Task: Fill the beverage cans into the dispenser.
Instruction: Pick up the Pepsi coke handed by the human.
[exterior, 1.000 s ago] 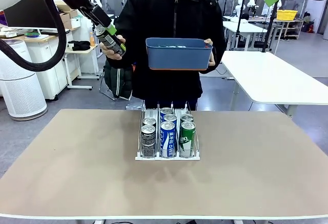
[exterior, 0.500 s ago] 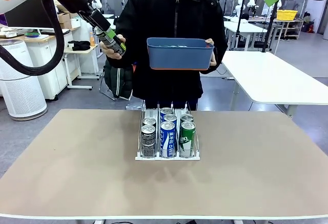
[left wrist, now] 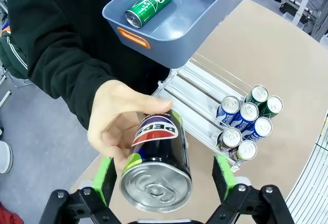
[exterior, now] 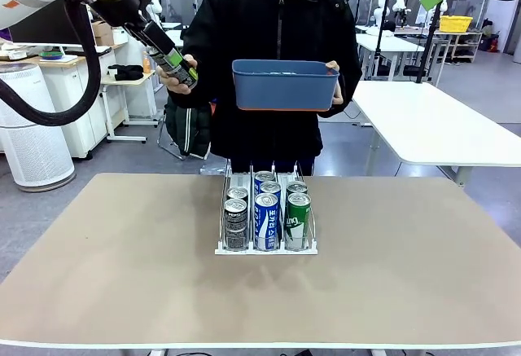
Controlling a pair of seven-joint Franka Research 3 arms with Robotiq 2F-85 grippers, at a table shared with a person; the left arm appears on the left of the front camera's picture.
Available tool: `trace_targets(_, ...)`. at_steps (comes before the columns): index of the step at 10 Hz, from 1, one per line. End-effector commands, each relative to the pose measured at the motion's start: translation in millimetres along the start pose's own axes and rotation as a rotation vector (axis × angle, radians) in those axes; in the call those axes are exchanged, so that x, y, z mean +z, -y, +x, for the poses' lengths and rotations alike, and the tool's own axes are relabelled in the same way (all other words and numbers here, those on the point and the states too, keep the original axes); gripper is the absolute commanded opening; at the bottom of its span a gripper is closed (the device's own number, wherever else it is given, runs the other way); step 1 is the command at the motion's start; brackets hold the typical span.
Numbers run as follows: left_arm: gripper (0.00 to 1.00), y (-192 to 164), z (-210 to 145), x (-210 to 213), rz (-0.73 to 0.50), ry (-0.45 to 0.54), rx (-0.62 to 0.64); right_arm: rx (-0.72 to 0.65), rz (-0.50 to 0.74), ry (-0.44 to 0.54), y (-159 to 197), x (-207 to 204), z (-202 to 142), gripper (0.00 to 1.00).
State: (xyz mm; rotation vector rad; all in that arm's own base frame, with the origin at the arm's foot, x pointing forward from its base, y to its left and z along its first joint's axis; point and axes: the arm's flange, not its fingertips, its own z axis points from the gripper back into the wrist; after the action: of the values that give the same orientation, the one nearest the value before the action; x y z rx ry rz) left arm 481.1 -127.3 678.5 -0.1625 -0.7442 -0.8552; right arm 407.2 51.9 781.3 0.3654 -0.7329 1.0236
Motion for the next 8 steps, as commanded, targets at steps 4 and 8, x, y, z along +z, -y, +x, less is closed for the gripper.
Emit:
trace_targets(4,1.0,-6.5,-4.4,-9.5,0.016,0.021,0.028,-0.002,0.009,0.006,0.0,-0.9,0.1,1.0)
trace_targets(8,0.88,-5.8,-1.6,-7.9,0.01,0.002,0.015,-0.002,0.009,0.006,0.0,-0.9,0.1,1.0)
